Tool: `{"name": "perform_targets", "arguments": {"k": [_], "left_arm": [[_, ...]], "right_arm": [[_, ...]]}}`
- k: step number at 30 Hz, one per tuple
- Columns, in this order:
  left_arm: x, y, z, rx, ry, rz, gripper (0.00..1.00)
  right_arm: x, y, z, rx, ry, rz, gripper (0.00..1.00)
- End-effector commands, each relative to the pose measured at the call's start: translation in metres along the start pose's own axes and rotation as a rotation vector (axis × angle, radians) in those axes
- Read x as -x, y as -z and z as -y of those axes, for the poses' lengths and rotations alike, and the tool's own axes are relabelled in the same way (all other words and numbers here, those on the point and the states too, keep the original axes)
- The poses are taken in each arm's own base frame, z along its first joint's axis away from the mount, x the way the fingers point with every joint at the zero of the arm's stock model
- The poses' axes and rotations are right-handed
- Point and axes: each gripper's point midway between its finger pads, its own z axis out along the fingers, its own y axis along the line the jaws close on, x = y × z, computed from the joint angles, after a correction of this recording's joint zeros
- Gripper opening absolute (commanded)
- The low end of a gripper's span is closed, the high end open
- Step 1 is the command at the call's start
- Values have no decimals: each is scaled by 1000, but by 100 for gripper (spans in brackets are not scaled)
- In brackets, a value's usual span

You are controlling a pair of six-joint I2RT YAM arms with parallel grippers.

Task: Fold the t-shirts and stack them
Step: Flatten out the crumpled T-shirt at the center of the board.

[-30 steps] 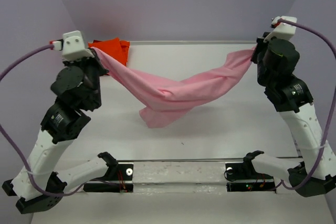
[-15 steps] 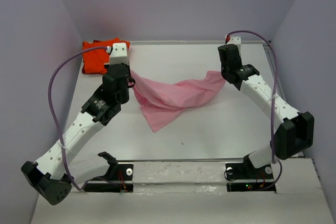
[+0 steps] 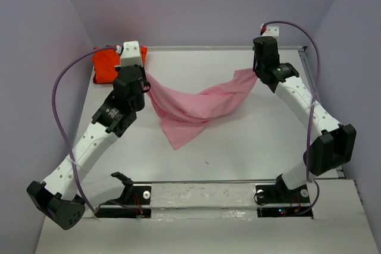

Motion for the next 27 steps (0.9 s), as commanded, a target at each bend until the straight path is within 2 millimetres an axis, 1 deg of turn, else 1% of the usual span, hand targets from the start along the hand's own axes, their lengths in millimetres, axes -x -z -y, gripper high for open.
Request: {"name": "perform_targets", "arguments": {"k": [1,2,3,4,6,7,8,10,11,12,13,14,15,16,17,18,19,20,21,22,23,24,25,26,27], "left_arm": [[72,2,5,-31,127,121,0],[76,0,10,-44,127,121,0],[81,1,12,-57,139,122,0],[94,4,12,-65,155,142,0],[106,8,11,-72,168,156,0],[109,9,10,-72,171,161,0],[114,13,7,-72,180,169,0],[123,19,0,-65,192,190,0],[138,26,-5,-66,211,214,0],[140,31,-7,-71,210,203,0],[151,39,-4,-117,230,216,0],[152,45,-3,-146,240,214,0],[155,58,-7,-173,290,226,0],[148,64,-2,-219,296,202,0],[129,65,2,-241,291,161,0],[118,77,2,-284,330,124,0],[90,75,8,-302,325,64,0],[82,88,10,-350,374,43,0],[69,92,9,-356,397,17,0],[60,96,10,-374,424,-1,0],[37,103,11,-398,447,-35,0],[26,112,25,-477,517,-81,0],[-4,112,35,-502,527,-148,0],[-4,123,37,-552,576,-142,7],[-15,129,44,-597,597,-176,19]], "right_arm": [[75,20,8,36,-87,173,0],[83,25,9,41,-95,187,0],[96,32,12,47,-110,213,0],[104,41,15,59,-112,229,0],[116,54,21,69,-125,257,0],[119,59,24,73,-133,268,0],[127,70,30,80,-151,293,0],[132,80,35,92,-160,313,0],[131,83,35,102,-165,315,0],[133,91,39,106,-177,327,0],[132,94,41,112,-183,324,0],[129,96,42,114,-185,319,0],[130,104,47,118,-198,330,0],[128,108,49,121,-200,333,0],[119,107,49,122,-196,318,0],[115,110,52,124,-201,316,0],[113,123,56,147,-231,330,0],[98,121,53,162,-228,301,0],[94,131,55,190,-244,308,0],[85,134,51,225,-257,289,0],[66,127,46,230,-247,250,0],[56,127,46,236,-245,235,0],[49,126,47,229,-249,227,0],[43,126,49,222,-244,221,0],[31,120,48,211,-228,199,0]]}}
